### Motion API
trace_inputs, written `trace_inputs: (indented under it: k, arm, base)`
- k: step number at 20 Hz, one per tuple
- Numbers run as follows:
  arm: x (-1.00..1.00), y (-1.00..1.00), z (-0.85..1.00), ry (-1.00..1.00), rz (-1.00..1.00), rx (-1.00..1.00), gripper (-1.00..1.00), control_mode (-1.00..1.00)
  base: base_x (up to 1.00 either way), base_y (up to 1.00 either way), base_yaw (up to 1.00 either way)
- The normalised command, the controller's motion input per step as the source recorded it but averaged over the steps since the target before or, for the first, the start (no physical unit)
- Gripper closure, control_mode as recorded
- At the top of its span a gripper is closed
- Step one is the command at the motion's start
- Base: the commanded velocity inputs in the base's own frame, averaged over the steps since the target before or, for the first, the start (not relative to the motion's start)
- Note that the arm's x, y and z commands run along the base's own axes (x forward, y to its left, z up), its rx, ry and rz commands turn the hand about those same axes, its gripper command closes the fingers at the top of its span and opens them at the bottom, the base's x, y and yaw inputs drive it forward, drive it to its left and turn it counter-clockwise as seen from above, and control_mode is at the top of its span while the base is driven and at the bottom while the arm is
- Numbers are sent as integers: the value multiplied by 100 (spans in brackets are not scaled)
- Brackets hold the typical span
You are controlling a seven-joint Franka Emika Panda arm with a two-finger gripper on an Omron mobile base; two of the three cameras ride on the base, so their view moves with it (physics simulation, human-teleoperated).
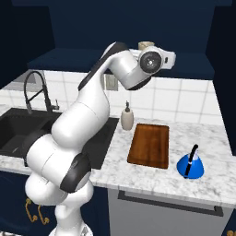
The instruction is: Pick the kettle from the counter and place it on the tray. Then pick the mug from the cabinet and place it on the tray. Then close the cabinet doors.
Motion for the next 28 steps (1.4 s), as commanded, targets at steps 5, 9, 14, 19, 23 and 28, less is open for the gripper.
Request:
trace_inputs:
  k: [5,9,14,19,23,28]
  arm:
    - [42,0,-2,3,4,0,-100,-100]
    - [41,0,-3,4,7,0,-100,-100]
    - [26,0,-7,2,6,0,-100,-100]
    - [17,2,-11,1,6,0,100,-100]
    - [4,3,-13,1,5,0,100,-100]
    - [0,0,-11,3,3,0,100,-100]
  base:
    - [0,0,0]
    - [0,0,0]
    - [0,0,0]
    - [0,0,0]
    - [0,0,0]
    - [0,0,0]
